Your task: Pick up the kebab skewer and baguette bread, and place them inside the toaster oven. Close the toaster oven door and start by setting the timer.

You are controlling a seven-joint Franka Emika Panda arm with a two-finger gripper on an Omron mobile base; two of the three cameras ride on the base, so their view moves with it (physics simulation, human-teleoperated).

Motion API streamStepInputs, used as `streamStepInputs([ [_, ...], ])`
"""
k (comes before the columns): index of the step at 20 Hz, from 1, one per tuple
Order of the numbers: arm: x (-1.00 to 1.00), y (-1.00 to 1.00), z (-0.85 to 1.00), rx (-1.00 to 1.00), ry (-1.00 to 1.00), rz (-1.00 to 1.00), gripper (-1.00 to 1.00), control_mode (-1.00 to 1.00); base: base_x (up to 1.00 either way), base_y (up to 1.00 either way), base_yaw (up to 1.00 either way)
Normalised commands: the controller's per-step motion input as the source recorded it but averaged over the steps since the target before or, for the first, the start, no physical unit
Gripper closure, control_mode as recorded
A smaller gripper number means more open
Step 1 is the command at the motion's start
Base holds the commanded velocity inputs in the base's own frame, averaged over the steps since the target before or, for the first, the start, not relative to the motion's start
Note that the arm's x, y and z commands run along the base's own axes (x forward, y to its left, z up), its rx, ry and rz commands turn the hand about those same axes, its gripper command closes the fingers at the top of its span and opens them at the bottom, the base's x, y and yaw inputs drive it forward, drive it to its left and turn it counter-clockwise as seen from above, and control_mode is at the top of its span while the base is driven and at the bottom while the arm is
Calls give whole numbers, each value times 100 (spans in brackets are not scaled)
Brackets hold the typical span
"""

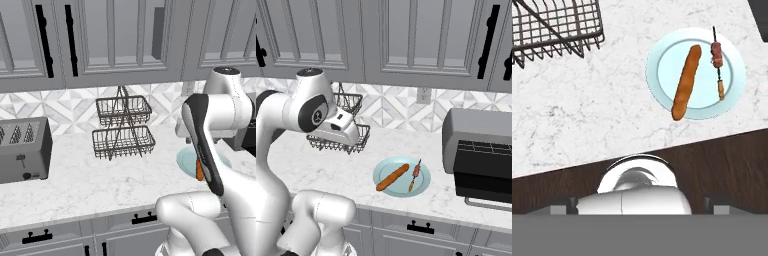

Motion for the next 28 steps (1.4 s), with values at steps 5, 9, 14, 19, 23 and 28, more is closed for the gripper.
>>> streamStepInputs([
  [5,-12,13,-17,0,0,5,-100,-100,0,0,0],
  [9,0,0,0,0,0,0,-100,100,-5,-4,0],
  [14,0,0,0,0,0,0,-100,100,-23,-76,0],
  [19,0,0,0,0,0,0,-100,100,-4,-82,-1],
  [23,0,0,0,0,0,0,-100,100,0,-65,-4],
  [28,0,0,0,0,0,0,-100,100,11,-23,-11],
])
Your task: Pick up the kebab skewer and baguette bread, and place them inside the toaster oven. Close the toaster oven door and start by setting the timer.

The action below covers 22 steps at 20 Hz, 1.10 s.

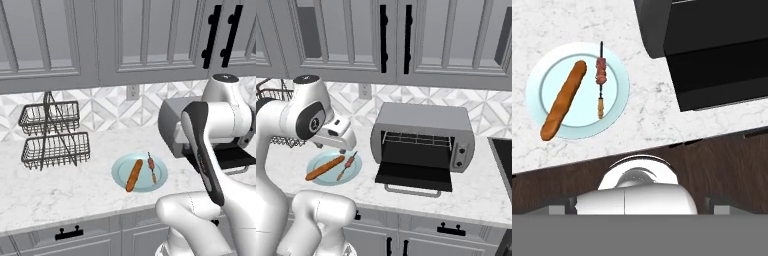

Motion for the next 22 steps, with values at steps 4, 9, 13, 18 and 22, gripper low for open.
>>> streamStepInputs([
  [4,0,0,0,0,0,0,-100,100,17,-36,0],
  [9,0,0,0,0,0,0,-100,100,16,-35,1],
  [13,0,0,0,0,0,0,-100,100,36,-1,0],
  [18,0,0,0,0,0,0,-100,100,35,0,0],
  [22,0,0,0,0,0,0,-100,100,12,-1,0],
])
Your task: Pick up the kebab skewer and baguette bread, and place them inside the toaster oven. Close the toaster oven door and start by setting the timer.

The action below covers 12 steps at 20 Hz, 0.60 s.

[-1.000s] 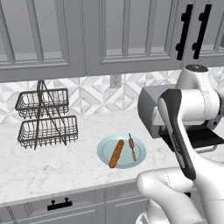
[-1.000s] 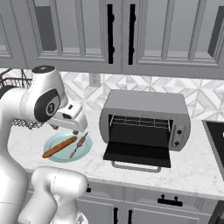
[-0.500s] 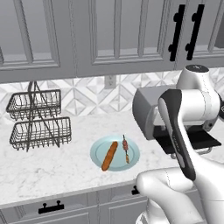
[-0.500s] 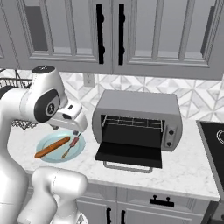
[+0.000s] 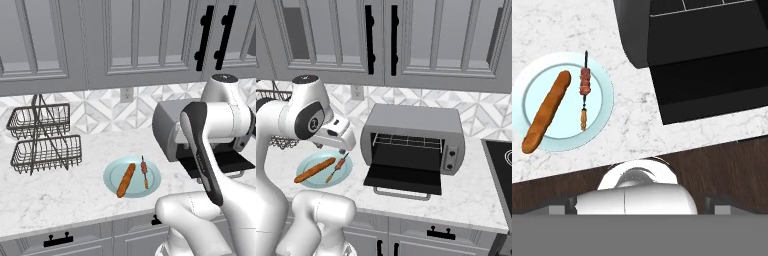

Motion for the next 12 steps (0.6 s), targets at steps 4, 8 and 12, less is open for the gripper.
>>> streamStepInputs([
  [4,0,-1,0,0,0,0,-100,-100,0,0,0],
  [8,-1,-33,0,0,0,0,-100,-100,0,0,0],
  [12,-21,-100,-1,6,-8,3,-100,-100,0,0,0],
])
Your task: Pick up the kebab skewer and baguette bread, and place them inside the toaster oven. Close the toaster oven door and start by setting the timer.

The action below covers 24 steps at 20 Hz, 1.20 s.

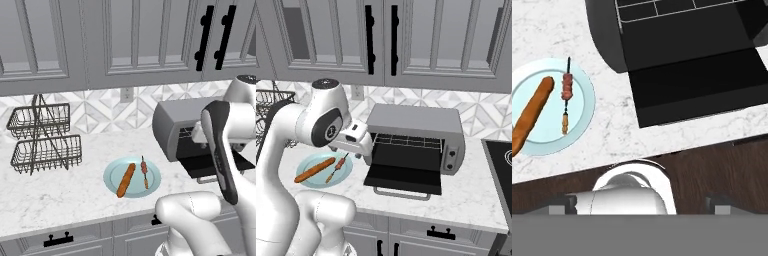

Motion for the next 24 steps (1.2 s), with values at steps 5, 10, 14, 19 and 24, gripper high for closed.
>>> streamStepInputs([
  [5,0,-96,-11,1,-16,2,-100,-100,0,0,0],
  [10,0,-67,-21,0,-40,8,-100,-100,0,0,0],
  [14,14,-51,-19,0,-42,7,-100,-100,0,0,0],
  [19,29,-39,-11,3,-26,1,-100,-100,0,0,0],
  [24,33,-8,-1,2,-18,0,-100,-100,0,0,0],
])
